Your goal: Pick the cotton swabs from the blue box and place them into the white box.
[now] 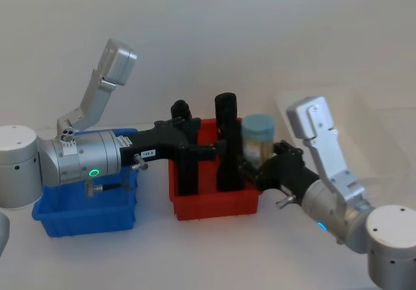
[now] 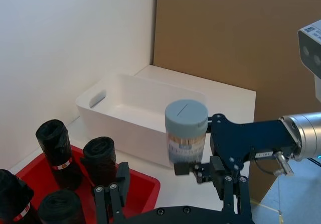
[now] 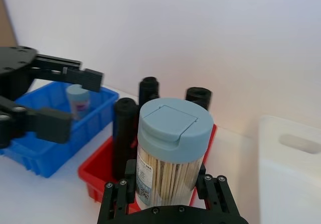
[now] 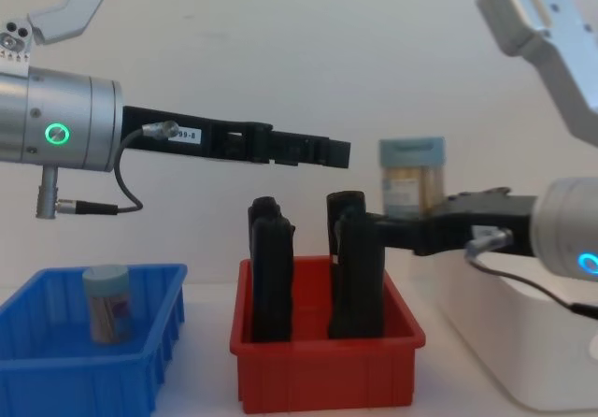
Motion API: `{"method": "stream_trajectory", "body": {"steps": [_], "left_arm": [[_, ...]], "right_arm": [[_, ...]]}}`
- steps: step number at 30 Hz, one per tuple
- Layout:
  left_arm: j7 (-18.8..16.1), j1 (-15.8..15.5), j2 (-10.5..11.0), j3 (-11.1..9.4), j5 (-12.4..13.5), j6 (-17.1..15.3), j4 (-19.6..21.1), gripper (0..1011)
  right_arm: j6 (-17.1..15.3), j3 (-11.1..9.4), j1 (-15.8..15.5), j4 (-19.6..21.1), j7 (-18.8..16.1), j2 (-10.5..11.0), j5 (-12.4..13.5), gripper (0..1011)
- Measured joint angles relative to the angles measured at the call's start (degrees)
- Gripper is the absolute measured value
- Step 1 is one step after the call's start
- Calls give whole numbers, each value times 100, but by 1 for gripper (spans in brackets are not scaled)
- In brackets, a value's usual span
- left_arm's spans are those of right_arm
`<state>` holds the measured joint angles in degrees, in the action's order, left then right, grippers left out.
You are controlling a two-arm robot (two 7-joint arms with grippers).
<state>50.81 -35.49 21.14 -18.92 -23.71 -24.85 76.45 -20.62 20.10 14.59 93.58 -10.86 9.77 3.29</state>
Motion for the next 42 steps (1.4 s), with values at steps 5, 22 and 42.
{"method": "stream_trajectory", "body": {"steps": [5, 22, 42], "left_arm": [[0, 0, 0, 0, 0, 0, 0, 1003], [0, 0, -1, 0, 0, 0, 0, 1003], [0, 0, 0, 0, 0, 0, 0, 1003]], "right_arm": [[18, -137, -110, 105, 283, 134, 135, 659], [260, -737, 40, -508, 968, 499, 595, 659], [420, -808, 1044, -2187, 405, 322, 489, 677]]}}
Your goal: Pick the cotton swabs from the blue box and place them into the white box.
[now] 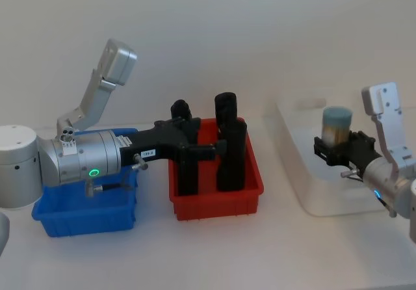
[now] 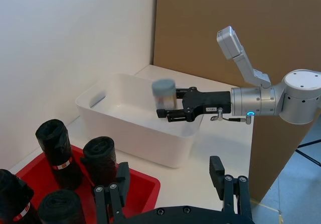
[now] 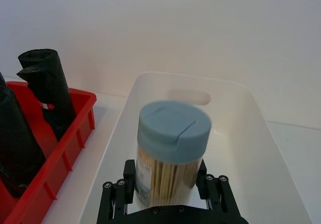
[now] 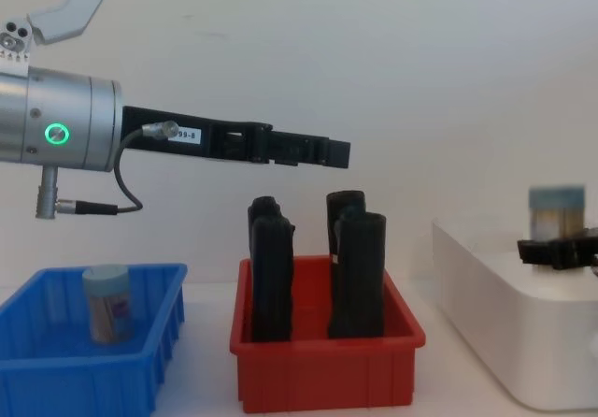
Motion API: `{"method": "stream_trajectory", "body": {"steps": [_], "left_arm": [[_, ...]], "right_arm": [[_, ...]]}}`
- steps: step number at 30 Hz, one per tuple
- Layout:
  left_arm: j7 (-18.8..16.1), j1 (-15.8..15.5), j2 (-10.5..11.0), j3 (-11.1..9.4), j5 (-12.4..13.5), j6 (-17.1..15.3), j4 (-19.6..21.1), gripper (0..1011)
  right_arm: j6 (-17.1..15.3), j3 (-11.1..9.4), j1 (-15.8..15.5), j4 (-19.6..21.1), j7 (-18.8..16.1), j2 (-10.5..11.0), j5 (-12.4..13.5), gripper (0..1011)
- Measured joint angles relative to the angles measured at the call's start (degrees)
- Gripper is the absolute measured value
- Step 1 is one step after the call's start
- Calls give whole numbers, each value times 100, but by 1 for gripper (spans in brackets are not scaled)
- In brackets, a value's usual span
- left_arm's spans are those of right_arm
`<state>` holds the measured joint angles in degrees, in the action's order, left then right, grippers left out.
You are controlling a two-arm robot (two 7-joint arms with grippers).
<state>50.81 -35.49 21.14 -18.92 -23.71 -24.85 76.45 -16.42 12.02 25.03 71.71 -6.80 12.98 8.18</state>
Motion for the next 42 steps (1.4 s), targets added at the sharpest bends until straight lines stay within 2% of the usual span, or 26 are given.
{"method": "stream_trajectory", "body": {"steps": [6, 9, 13, 23, 33, 42], "left_arm": [[0, 0, 0, 0, 0, 0, 0, 1003], [0, 0, 0, 0, 0, 0, 0, 1003], [0, 0, 0, 0, 0, 0, 0, 1003], [0, 0, 0, 0, 0, 0, 0, 1003], [0, 0, 0, 0, 0, 0, 0, 1003], [-23, 17, 0, -5, 5, 15, 6, 1003]], "right_arm": [[64, 17, 154, -252, -134, -44, -35, 823], [105, 22, 205, -337, -175, -59, -49, 930], [163, 24, 245, -404, -203, -71, -55, 1000], [484, 12, 241, -396, -181, -72, -57, 1001], [946, -27, 51, -60, -8, -19, -30, 1001], [1016, -35, -11, 39, 27, -1, -14, 1001]]}}
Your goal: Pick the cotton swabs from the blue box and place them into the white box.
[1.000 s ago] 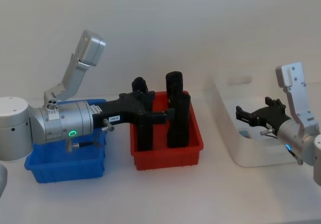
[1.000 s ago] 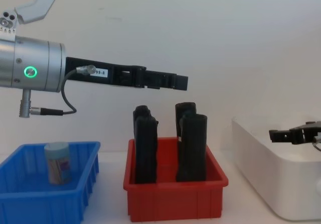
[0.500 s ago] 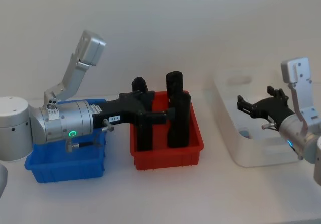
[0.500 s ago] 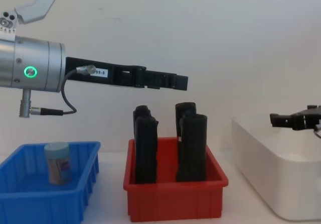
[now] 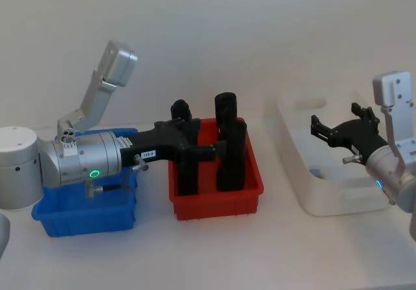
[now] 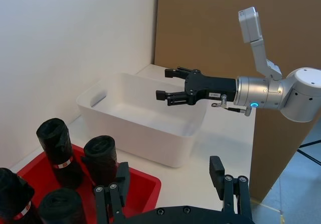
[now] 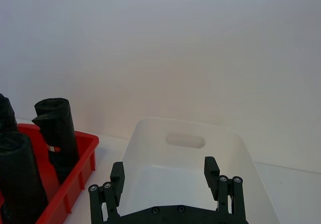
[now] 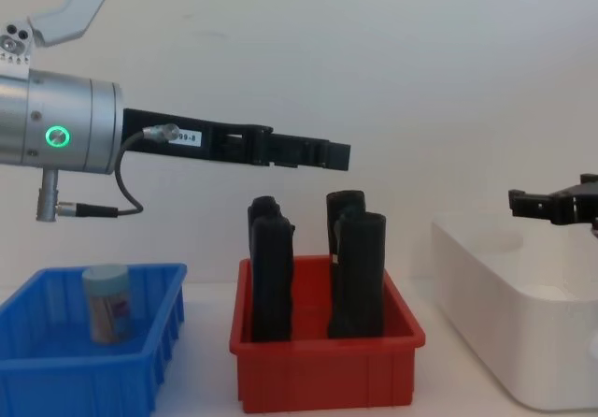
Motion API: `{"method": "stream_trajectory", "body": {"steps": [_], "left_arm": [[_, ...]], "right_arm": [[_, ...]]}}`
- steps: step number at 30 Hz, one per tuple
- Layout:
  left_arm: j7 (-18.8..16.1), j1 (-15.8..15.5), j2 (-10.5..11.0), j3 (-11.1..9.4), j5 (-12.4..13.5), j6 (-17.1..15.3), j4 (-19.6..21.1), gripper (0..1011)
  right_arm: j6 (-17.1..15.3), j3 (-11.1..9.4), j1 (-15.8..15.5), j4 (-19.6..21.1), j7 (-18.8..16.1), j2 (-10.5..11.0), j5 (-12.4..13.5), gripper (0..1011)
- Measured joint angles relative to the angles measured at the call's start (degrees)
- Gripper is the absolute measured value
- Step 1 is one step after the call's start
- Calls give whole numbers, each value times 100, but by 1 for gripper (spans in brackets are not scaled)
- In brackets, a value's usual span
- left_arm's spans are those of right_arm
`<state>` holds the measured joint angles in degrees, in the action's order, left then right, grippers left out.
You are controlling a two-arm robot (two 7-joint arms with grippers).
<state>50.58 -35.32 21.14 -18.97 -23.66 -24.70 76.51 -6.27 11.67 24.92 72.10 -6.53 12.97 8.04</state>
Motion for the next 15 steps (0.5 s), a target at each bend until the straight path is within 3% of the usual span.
{"method": "stream_trajectory", "body": {"steps": [8, 15], "left_arm": [[-356, 152, 4, -48, 82, 172, 119, 1003], [-925, 400, 13, -131, 220, 442, 308, 1003]], "right_arm": [[49, 12, -282, 319, 32, 73, 90, 1001], [113, 31, -658, 743, 67, 163, 213, 1001]]}}
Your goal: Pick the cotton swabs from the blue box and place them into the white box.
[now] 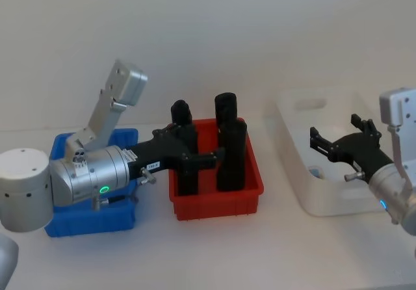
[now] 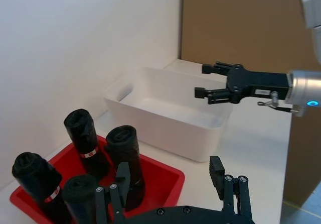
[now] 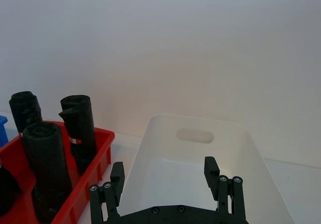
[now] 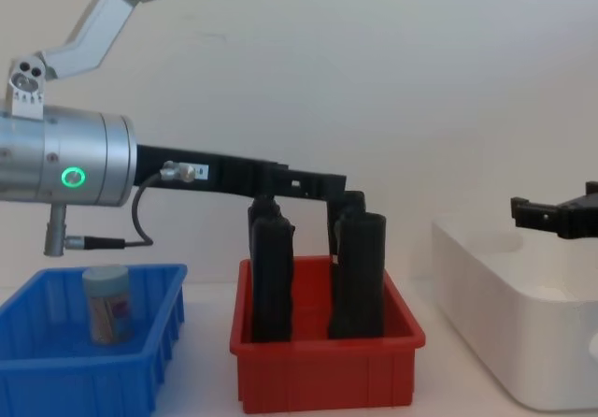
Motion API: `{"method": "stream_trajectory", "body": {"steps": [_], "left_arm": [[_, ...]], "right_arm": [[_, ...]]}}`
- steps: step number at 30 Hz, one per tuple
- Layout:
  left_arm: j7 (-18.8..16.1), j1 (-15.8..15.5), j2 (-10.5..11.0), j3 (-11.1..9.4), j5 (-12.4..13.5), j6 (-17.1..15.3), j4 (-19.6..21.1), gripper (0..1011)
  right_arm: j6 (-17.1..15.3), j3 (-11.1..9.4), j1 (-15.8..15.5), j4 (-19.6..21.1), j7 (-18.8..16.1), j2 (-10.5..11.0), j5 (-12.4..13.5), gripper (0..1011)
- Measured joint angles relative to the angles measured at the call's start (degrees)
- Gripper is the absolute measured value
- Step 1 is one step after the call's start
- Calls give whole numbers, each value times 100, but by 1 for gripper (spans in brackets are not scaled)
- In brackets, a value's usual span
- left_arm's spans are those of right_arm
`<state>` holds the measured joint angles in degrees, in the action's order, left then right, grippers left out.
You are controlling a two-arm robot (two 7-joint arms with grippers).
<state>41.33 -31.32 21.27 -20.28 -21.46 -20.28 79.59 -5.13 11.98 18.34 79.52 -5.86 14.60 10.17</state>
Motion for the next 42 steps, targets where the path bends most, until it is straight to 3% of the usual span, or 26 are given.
{"method": "stream_trajectory", "body": {"steps": [30, 42], "left_arm": [[-2247, 978, 37, -324, 552, 1077, 751, 1003], [-3162, 1383, 52, -453, 775, 1517, 1056, 1003]], "right_arm": [[284, 85, -1678, 1905, 182, 419, 552, 1001], [321, 99, -1916, 2166, 207, 477, 633, 1001]]}}
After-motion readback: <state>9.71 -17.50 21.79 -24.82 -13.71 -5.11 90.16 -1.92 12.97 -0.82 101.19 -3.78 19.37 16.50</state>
